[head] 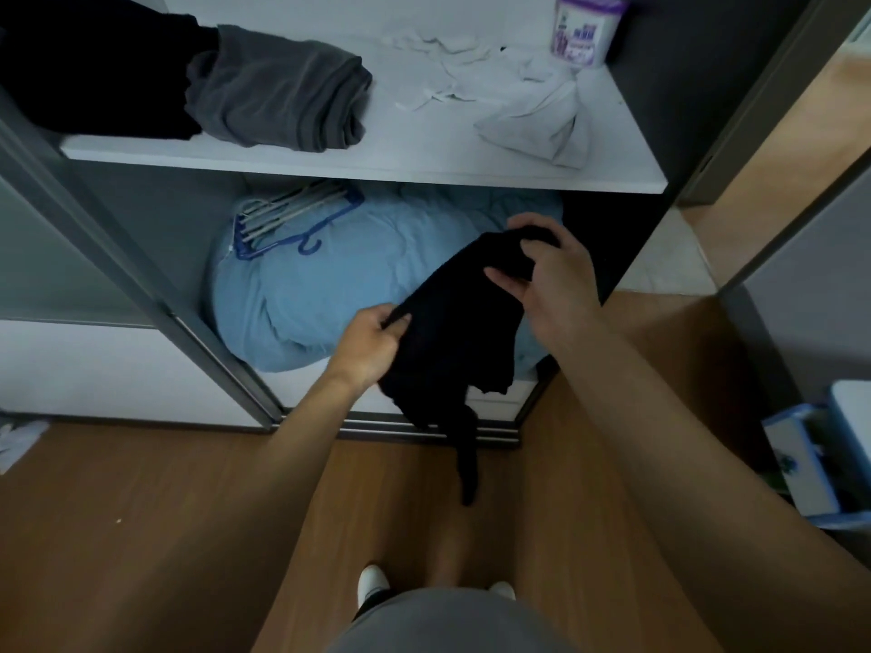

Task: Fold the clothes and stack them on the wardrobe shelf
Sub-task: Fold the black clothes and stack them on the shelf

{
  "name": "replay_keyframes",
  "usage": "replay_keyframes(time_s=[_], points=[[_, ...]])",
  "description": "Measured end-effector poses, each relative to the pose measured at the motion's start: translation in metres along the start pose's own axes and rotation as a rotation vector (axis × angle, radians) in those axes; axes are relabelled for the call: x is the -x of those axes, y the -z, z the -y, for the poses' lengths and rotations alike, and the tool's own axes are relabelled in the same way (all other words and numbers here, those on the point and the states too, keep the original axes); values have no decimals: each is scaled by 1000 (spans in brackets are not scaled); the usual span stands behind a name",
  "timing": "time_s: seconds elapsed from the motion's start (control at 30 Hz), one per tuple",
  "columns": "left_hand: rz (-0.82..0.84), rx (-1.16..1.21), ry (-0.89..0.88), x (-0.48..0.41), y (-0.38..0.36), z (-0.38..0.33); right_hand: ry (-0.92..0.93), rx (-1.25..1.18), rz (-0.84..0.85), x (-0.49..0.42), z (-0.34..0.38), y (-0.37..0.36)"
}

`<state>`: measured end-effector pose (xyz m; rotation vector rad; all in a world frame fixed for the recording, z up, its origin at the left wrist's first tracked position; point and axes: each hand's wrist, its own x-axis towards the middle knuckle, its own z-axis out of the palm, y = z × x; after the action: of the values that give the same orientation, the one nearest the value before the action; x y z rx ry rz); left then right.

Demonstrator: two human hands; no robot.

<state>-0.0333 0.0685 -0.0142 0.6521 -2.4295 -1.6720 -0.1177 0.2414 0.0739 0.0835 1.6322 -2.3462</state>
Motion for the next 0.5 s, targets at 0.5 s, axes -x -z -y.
replay_keyframes(time_s=[0.5], points=[[-145,-431,-191,-35,71,-22,451,1265,-195,-16,-53,52]])
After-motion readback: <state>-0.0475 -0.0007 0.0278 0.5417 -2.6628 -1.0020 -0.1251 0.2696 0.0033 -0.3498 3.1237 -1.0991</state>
